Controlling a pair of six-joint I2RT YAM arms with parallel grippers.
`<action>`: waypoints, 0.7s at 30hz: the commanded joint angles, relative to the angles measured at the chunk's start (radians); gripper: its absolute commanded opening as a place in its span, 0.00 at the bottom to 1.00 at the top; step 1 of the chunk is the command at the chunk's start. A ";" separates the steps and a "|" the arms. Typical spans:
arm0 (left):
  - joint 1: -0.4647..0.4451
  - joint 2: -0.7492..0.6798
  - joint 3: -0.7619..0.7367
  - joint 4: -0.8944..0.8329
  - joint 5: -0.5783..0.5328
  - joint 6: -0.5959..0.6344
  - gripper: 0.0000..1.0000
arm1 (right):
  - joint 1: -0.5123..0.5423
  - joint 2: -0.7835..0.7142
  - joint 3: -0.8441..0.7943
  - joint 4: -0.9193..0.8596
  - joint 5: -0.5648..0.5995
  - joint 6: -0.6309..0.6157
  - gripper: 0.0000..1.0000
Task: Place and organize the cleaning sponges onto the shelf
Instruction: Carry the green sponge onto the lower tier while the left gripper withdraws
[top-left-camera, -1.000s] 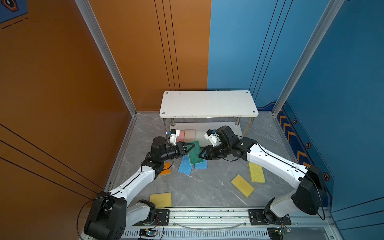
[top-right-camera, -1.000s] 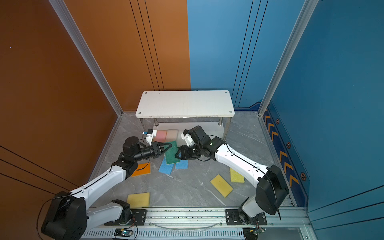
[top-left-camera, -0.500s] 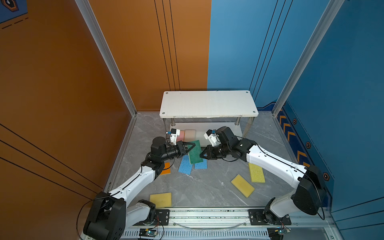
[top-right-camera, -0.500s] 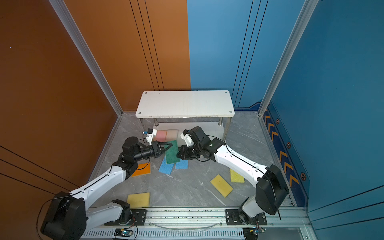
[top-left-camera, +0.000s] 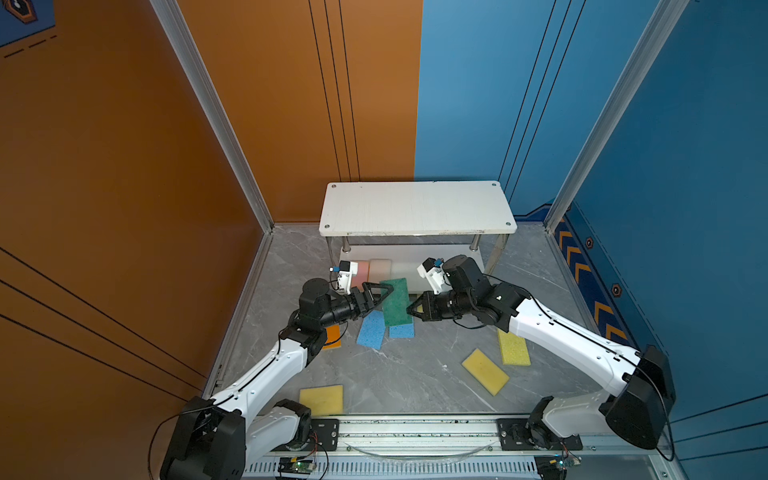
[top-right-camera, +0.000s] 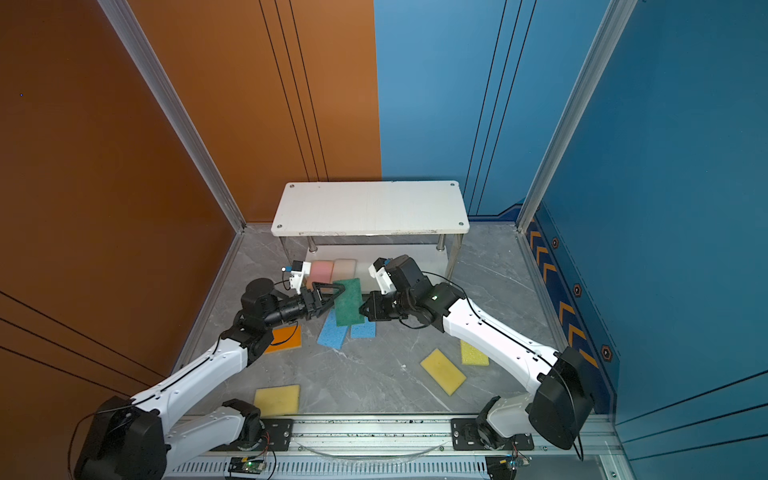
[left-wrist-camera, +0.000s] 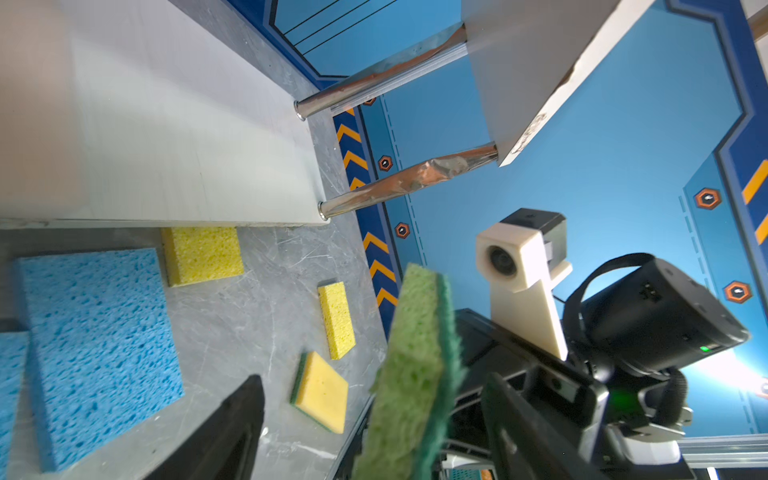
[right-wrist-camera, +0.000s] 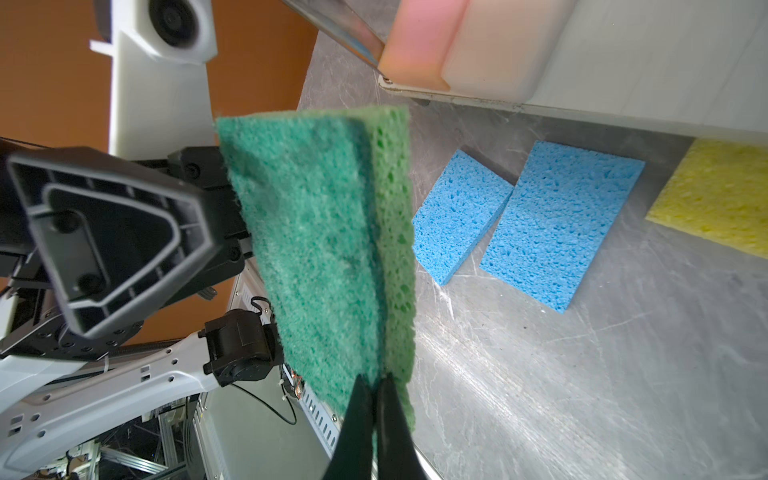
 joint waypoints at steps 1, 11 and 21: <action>0.010 -0.059 0.085 -0.278 -0.081 0.156 0.93 | -0.032 -0.046 -0.020 -0.066 0.114 0.029 0.00; 0.012 -0.127 0.127 -0.523 -0.261 0.246 0.96 | -0.137 0.094 0.061 -0.085 0.203 -0.016 0.00; 0.120 -0.164 0.081 -0.534 -0.220 0.285 0.98 | -0.131 0.310 0.129 0.089 0.262 0.013 0.00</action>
